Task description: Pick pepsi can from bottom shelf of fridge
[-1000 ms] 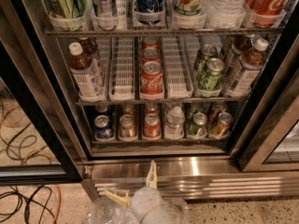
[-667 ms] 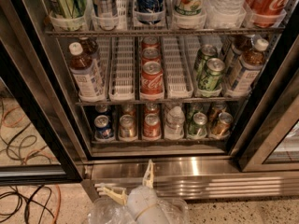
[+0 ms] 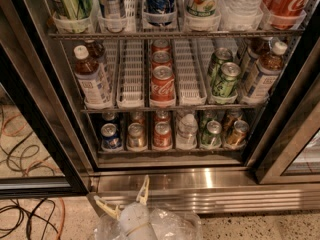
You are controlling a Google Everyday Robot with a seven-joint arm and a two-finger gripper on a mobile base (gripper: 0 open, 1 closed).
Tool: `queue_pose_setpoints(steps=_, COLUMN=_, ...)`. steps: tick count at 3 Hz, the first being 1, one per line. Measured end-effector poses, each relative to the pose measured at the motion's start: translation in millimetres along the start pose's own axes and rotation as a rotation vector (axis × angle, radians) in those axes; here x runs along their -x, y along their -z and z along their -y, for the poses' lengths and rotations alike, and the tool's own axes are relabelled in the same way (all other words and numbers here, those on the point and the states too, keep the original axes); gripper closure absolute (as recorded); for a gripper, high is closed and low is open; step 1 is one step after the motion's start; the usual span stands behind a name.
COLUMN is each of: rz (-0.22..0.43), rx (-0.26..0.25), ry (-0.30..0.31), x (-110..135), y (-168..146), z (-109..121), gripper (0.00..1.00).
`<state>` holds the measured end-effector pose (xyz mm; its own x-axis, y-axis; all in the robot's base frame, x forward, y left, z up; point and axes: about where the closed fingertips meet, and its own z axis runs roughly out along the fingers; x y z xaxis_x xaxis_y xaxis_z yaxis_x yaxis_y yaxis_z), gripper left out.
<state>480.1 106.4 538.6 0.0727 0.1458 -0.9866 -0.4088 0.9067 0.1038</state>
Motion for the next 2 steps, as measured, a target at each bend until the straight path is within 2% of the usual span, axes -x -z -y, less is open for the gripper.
queue_pose_setpoints(steps=1, rz=0.0, rx=0.007, ry=0.002, x=-2.3, y=1.3, z=-2.3, gripper=0.0)
queue_pose_setpoints(steps=2, rz=0.044, rx=0.039, ry=0.048, x=-2.8, y=-0.4, z=-3.6, gripper=0.0)
